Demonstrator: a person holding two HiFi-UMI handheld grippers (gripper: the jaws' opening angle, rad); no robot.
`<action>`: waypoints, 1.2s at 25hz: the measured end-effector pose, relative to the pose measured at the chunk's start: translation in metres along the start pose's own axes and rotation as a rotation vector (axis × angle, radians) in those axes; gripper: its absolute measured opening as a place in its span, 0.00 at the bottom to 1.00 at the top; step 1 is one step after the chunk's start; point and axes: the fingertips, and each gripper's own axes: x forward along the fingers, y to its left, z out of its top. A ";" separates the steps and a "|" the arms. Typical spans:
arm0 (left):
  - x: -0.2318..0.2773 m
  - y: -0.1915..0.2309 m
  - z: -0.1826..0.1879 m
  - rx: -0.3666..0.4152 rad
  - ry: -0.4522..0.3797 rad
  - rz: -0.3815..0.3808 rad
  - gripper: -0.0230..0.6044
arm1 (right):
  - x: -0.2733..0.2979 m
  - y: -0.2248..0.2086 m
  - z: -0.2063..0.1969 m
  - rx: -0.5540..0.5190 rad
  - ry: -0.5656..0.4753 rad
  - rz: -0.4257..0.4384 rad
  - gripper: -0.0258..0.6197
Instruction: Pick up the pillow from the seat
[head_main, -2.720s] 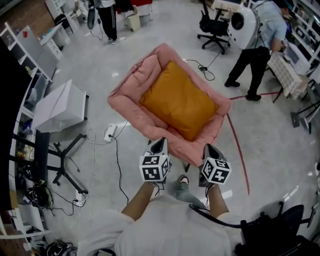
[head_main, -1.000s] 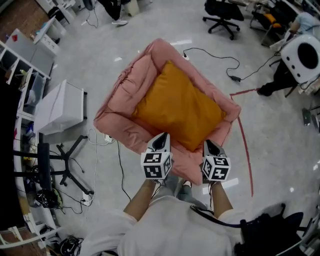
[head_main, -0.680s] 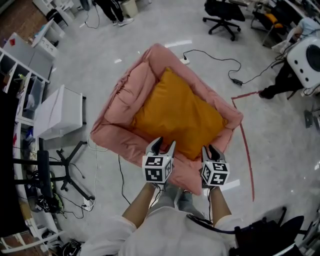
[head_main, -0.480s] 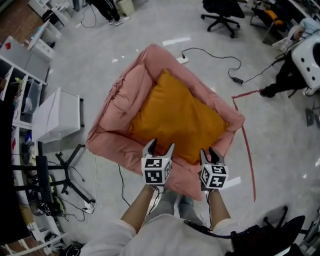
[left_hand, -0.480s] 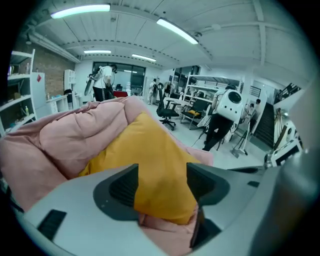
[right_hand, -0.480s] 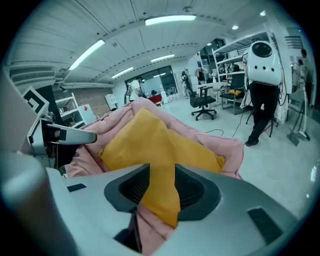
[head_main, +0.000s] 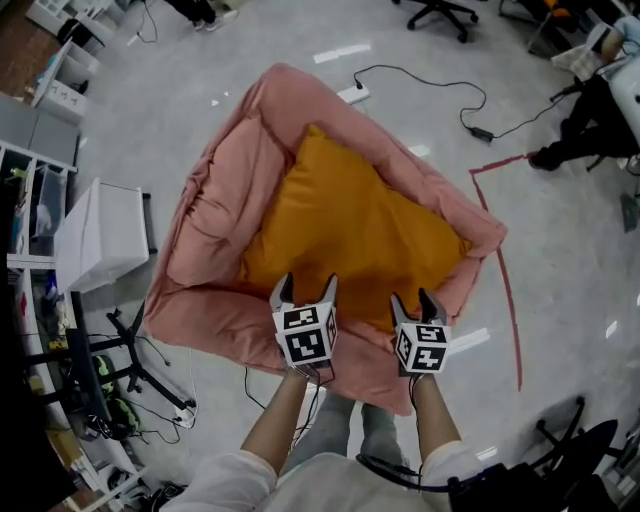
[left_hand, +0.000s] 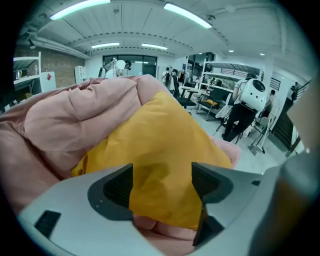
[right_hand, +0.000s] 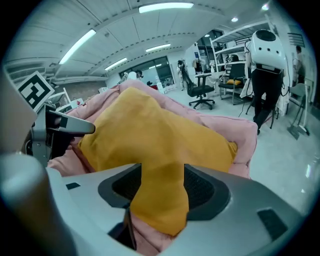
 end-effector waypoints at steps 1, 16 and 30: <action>0.007 0.001 -0.002 -0.016 0.014 0.007 0.61 | 0.008 -0.002 -0.003 -0.002 0.011 -0.003 0.42; 0.107 0.025 -0.017 -0.084 0.028 0.094 0.60 | 0.111 -0.011 -0.024 -0.014 0.064 -0.028 0.44; 0.114 0.024 -0.017 -0.066 0.076 0.053 0.30 | 0.127 -0.002 -0.022 0.057 0.111 -0.076 0.34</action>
